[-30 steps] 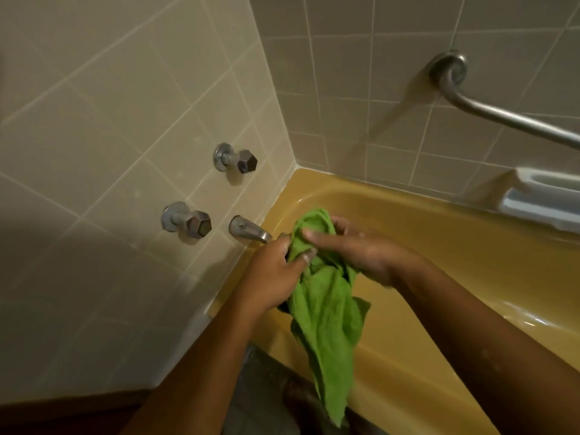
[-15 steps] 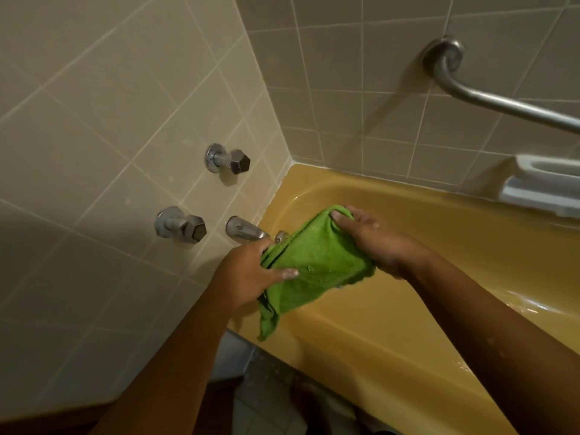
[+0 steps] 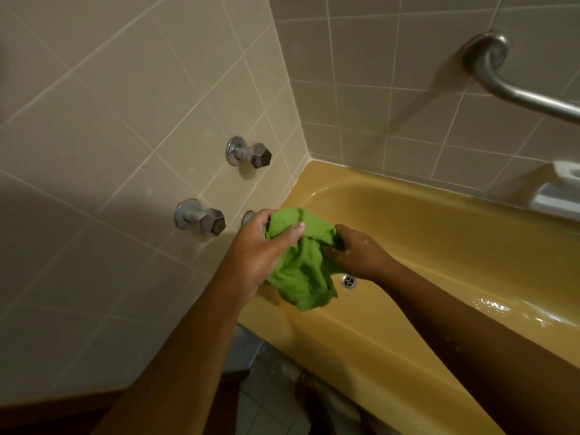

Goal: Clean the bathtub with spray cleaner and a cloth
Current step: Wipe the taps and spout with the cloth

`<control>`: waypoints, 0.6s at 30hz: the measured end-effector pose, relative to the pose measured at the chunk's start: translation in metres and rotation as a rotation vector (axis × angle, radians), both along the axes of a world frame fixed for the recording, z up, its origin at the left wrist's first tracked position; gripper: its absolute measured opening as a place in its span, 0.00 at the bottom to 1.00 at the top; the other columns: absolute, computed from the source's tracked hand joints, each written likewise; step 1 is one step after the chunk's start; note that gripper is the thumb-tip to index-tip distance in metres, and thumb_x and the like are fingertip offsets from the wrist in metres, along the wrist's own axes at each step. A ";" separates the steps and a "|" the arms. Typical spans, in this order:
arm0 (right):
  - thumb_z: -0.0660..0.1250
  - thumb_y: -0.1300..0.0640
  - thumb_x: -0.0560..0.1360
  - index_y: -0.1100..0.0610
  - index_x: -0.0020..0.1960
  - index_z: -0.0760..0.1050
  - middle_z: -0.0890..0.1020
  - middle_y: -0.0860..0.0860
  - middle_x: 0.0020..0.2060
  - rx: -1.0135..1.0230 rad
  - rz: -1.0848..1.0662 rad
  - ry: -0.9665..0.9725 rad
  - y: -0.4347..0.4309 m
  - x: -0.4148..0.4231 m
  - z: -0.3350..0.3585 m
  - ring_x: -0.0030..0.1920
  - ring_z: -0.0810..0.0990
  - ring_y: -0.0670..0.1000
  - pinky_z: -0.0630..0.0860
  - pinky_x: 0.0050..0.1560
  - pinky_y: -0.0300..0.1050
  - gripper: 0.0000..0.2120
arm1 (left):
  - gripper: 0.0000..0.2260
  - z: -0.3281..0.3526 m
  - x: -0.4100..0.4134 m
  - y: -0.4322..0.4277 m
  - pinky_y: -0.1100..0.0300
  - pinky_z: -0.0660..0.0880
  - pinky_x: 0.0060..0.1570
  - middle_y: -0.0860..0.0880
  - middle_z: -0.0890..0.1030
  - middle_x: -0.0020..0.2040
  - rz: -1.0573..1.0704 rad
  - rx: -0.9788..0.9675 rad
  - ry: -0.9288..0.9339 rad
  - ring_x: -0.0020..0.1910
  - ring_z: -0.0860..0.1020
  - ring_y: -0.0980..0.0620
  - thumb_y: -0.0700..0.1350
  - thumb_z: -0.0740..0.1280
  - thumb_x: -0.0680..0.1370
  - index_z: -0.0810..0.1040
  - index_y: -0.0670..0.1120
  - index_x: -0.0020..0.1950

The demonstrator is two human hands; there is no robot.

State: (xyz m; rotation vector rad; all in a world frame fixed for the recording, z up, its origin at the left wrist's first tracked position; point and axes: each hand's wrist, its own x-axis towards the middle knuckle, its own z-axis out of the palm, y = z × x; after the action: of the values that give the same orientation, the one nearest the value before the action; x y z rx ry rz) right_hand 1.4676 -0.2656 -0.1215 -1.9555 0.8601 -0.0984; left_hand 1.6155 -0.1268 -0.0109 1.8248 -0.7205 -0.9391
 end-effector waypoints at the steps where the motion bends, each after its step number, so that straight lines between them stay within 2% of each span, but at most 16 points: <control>1: 0.68 0.56 0.80 0.56 0.60 0.76 0.82 0.54 0.52 0.060 -0.013 -0.022 -0.002 0.007 0.001 0.51 0.82 0.57 0.79 0.48 0.49 0.09 | 0.12 0.000 0.006 -0.001 0.36 0.82 0.53 0.44 0.87 0.52 0.024 -0.011 -0.021 0.52 0.86 0.42 0.50 0.76 0.77 0.82 0.50 0.58; 3: 0.68 0.58 0.80 0.53 0.65 0.76 0.81 0.51 0.57 0.221 -0.050 -0.130 -0.005 0.023 0.004 0.54 0.83 0.55 0.82 0.50 0.50 0.13 | 0.10 0.000 0.016 -0.002 0.36 0.83 0.52 0.46 0.87 0.51 0.059 0.004 -0.102 0.51 0.86 0.44 0.52 0.73 0.76 0.82 0.54 0.56; 5: 0.67 0.59 0.81 0.51 0.67 0.77 0.80 0.49 0.60 0.297 -0.068 -0.217 -0.010 0.046 0.008 0.56 0.82 0.52 0.81 0.50 0.46 0.15 | 0.10 0.000 0.025 -0.005 0.37 0.83 0.52 0.49 0.86 0.49 0.056 0.055 -0.202 0.50 0.86 0.46 0.55 0.70 0.77 0.82 0.55 0.56; 7: 0.66 0.56 0.82 0.50 0.65 0.78 0.81 0.49 0.60 0.352 -0.111 -0.290 -0.019 0.075 0.010 0.57 0.81 0.49 0.77 0.49 0.43 0.12 | 0.08 0.001 0.037 -0.010 0.40 0.83 0.53 0.49 0.86 0.49 0.029 0.098 -0.290 0.50 0.85 0.48 0.52 0.68 0.81 0.81 0.52 0.57; 9: 0.66 0.51 0.83 0.50 0.65 0.78 0.82 0.51 0.58 0.390 -0.184 -0.346 -0.031 0.109 0.012 0.56 0.81 0.50 0.78 0.52 0.45 0.12 | 0.08 0.001 0.055 -0.017 0.48 0.82 0.53 0.49 0.85 0.51 -0.015 0.145 -0.441 0.51 0.84 0.49 0.48 0.66 0.84 0.81 0.49 0.61; 11: 0.66 0.43 0.82 0.50 0.68 0.75 0.81 0.50 0.59 0.399 -0.248 -0.380 -0.044 0.144 0.015 0.57 0.81 0.51 0.80 0.59 0.52 0.18 | 0.12 0.002 0.075 -0.025 0.56 0.77 0.54 0.48 0.84 0.57 -0.053 0.208 -0.631 0.57 0.82 0.48 0.48 0.65 0.84 0.79 0.47 0.66; 13: 0.65 0.37 0.80 0.51 0.76 0.67 0.77 0.49 0.64 0.435 -0.296 -0.401 -0.058 0.181 0.018 0.61 0.78 0.53 0.79 0.63 0.56 0.30 | 0.15 -0.001 0.097 -0.034 0.63 0.68 0.52 0.47 0.81 0.61 -0.109 0.287 -0.869 0.61 0.79 0.47 0.48 0.64 0.85 0.76 0.46 0.71; 15: 0.65 0.35 0.79 0.51 0.79 0.63 0.74 0.51 0.67 0.528 -0.344 -0.447 -0.069 0.215 0.020 0.61 0.77 0.54 0.80 0.63 0.57 0.35 | 0.15 -0.010 0.120 -0.039 0.59 0.65 0.51 0.45 0.79 0.61 -0.177 0.362 -1.051 0.60 0.78 0.44 0.47 0.61 0.86 0.75 0.46 0.72; 18: 0.68 0.38 0.79 0.53 0.66 0.74 0.79 0.54 0.61 0.613 -0.413 -0.497 -0.083 0.253 0.018 0.56 0.81 0.54 0.84 0.56 0.56 0.23 | 0.14 -0.029 0.144 -0.040 0.51 0.69 0.55 0.46 0.77 0.61 -0.242 0.544 -1.211 0.59 0.78 0.42 0.50 0.57 0.87 0.74 0.49 0.70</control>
State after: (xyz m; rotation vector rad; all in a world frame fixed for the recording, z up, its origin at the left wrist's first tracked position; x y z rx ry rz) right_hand 1.7206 -0.3484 -0.1040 -1.0950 0.8197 -0.4825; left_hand 1.7596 -0.1669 -0.0396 2.8174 -1.5267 -0.0260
